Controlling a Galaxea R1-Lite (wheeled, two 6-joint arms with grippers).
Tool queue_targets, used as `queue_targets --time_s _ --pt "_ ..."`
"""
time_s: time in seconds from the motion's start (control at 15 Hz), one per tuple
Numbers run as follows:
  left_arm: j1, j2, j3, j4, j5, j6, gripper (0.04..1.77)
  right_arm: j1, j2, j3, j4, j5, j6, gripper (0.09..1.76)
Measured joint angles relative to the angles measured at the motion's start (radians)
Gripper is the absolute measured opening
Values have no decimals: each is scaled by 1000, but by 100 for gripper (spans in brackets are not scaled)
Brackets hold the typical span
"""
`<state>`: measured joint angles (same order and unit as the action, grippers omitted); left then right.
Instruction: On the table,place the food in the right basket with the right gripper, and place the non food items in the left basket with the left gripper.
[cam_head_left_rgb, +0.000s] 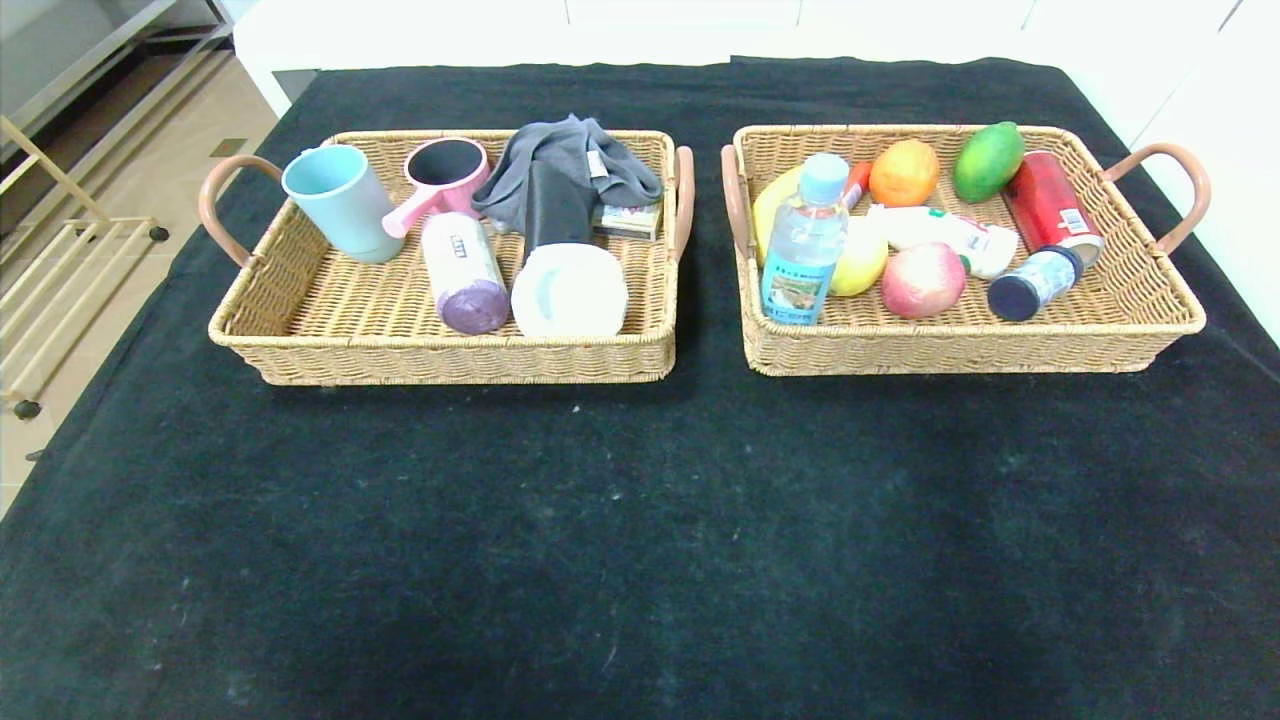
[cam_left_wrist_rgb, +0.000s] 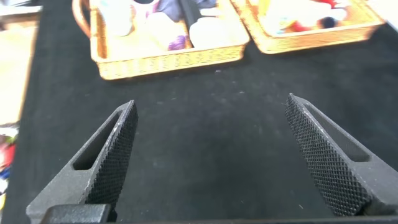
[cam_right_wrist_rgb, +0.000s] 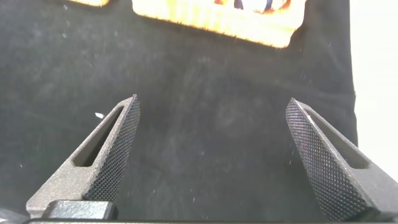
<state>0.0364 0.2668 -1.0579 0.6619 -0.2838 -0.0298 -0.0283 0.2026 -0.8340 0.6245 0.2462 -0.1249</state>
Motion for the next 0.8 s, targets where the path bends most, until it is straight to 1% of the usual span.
queue_targets --time_s 0.07,0.13,0.33,0.47,0.53,0.6,0.67,0.8 --pt "-41 -7 10 3 32 -2 172 4 -16 20 -1 -1 0 171" --pt "-56 -21 41 3 48 -3 172 8 -35 43 -1 -1 0 171" --pt "-50 -111 194 -28 47 0 172 15 -120 128 -7 1 -4 171" --pt "-44 -177 334 -101 45 0 172 17 -166 208 -25 -5 3 171" --pt "-43 -200 415 -153 54 0 172 18 -180 254 -74 -9 21 171" --pt "-43 -219 510 -232 69 0 172 18 -188 310 -148 -21 31 171" --pt "-42 -233 601 -333 92 0 172 18 -194 376 -247 -44 36 171" --pt "-41 -247 777 -551 148 1 172 18 -200 542 -485 -102 38 171"
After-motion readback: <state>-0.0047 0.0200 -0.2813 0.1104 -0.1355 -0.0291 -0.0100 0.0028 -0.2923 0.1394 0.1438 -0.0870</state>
